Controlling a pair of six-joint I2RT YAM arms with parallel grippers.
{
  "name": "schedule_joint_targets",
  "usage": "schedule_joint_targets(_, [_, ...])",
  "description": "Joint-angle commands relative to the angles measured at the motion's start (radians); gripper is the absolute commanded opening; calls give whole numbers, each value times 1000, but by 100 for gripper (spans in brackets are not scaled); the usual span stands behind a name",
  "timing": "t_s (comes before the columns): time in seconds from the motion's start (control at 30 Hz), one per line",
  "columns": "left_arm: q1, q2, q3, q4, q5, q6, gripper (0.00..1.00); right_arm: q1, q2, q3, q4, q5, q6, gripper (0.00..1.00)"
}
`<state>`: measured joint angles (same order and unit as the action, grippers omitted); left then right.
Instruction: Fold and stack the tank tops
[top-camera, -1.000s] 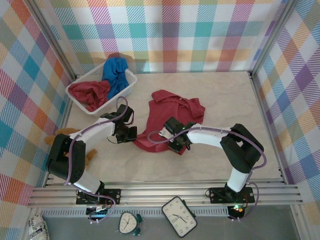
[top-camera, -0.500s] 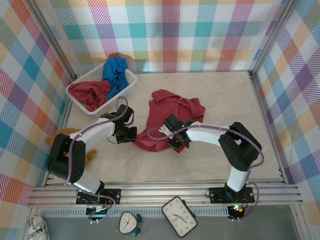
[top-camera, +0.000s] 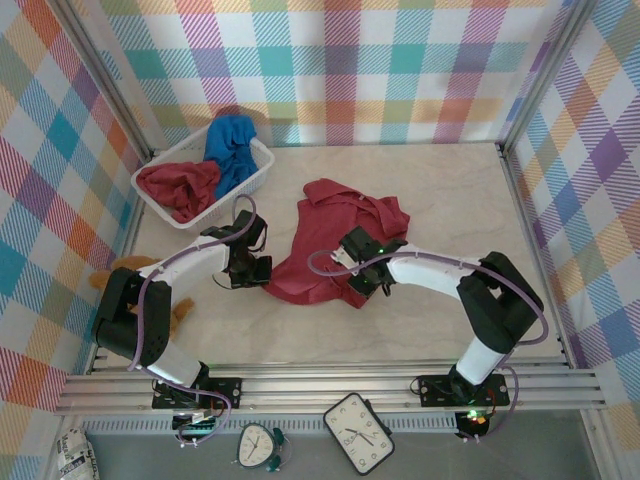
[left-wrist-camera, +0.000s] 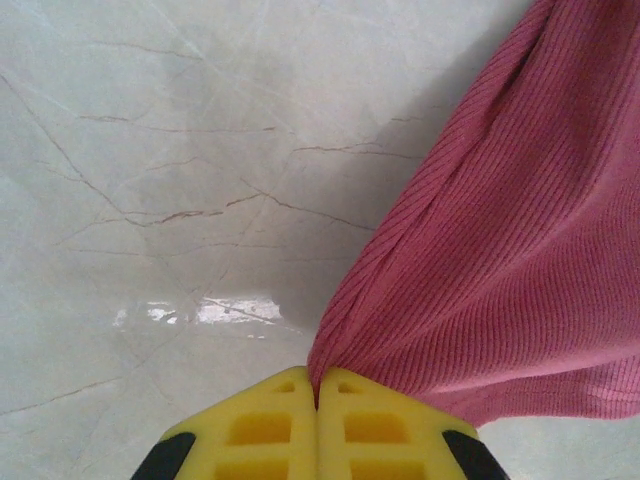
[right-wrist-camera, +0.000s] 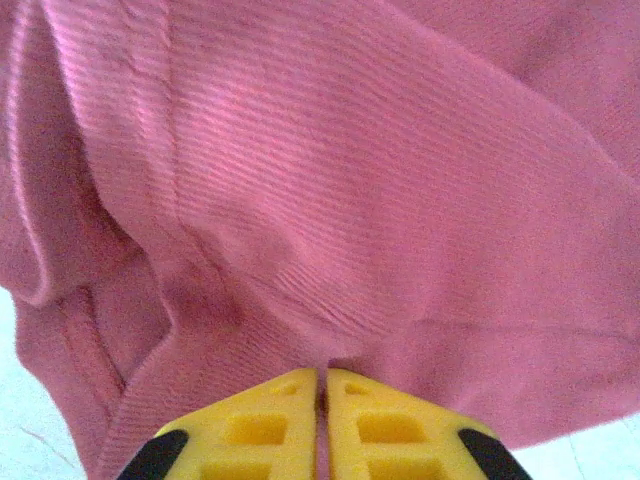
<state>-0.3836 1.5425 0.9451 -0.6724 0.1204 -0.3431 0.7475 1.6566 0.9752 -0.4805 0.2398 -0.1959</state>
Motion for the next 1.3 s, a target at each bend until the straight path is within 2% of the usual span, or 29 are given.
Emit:
schedule_joint_targets(0.0, [9, -5, 13, -37, -11, 20, 1, -18, -31, -17, -4, 20, 14, 8])
schedule_joint_targets(0.07, [9, -4, 15, -36, -7, 18, 1, -20, -48, -25, 14, -4, 12, 7])
schedule_joint_targets(0.13, [9, -5, 19, -39, -8, 19, 1, -19, -62, -30, 20, -62, 3, 10])
schedule_joint_targets(0.27, [10, 0, 20, -35, -5, 19, 1, 23, -65, -47, 66, -158, -11, 25])
schedule_joint_targets(0.37, [9, 5, 20, -36, -3, 15, 1, 50, -24, -26, 81, -161, -21, 34])
schedule_joint_targets(0.6, [9, -3, 20, -50, -8, 20, 1, 55, 73, 20, 57, -102, -53, 40])
schedule_joint_targets(0.67, [10, -1, 18, -48, -10, 22, 1, 53, 96, 36, 45, -77, -53, 38])
schedule_joint_targets(0.8, [9, 4, 20, -47, -10, 21, 1, 44, 92, 50, 53, -83, -20, 21])
schedule_joint_targets(1.27, [9, 5, 17, -51, -19, 31, 1, 2, 7, 24, 21, -48, 11, 3])
